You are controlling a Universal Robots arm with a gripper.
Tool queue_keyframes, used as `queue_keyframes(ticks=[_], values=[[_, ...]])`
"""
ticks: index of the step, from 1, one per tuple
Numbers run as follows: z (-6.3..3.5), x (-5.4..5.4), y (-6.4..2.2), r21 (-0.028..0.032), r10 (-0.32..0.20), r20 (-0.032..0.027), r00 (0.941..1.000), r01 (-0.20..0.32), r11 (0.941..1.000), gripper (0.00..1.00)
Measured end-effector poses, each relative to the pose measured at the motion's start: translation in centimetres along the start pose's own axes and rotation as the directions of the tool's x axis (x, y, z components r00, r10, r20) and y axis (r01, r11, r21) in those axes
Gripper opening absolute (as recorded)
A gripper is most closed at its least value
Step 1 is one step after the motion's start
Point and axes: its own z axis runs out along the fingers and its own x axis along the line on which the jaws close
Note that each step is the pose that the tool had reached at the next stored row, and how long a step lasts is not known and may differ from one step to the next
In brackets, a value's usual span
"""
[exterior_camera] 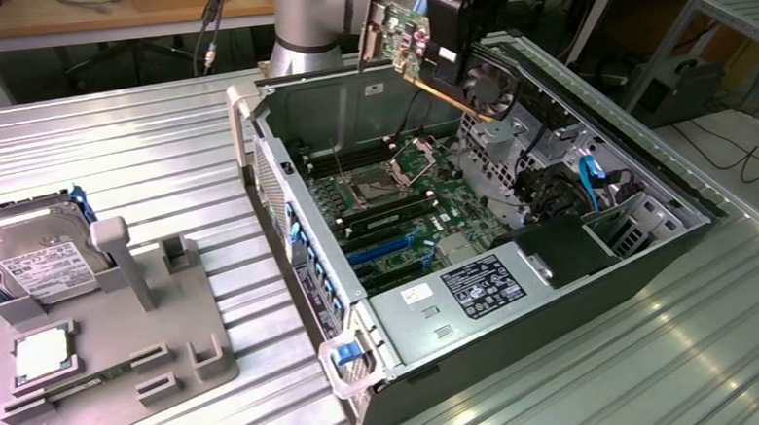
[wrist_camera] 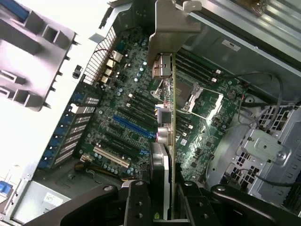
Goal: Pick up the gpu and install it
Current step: 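Insert the gpu into the slot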
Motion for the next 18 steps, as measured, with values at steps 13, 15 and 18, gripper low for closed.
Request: queue_keyframes(ticks=[13, 15, 18], values=[[0.04, 0.00, 0.00, -0.0056, -0.207, -0.0063, 0.9784, 0.207, 0.9784, 0.28], [0.05, 0.00, 0.00, -0.0065, -0.237, -0.0072, 0.9716, 0.237, 0.9716, 0.28], [0.05, 0.00, -0.02, -0.0062, -0.279, -0.0069, 0.9603, 0.279, 0.9603, 0.28]])
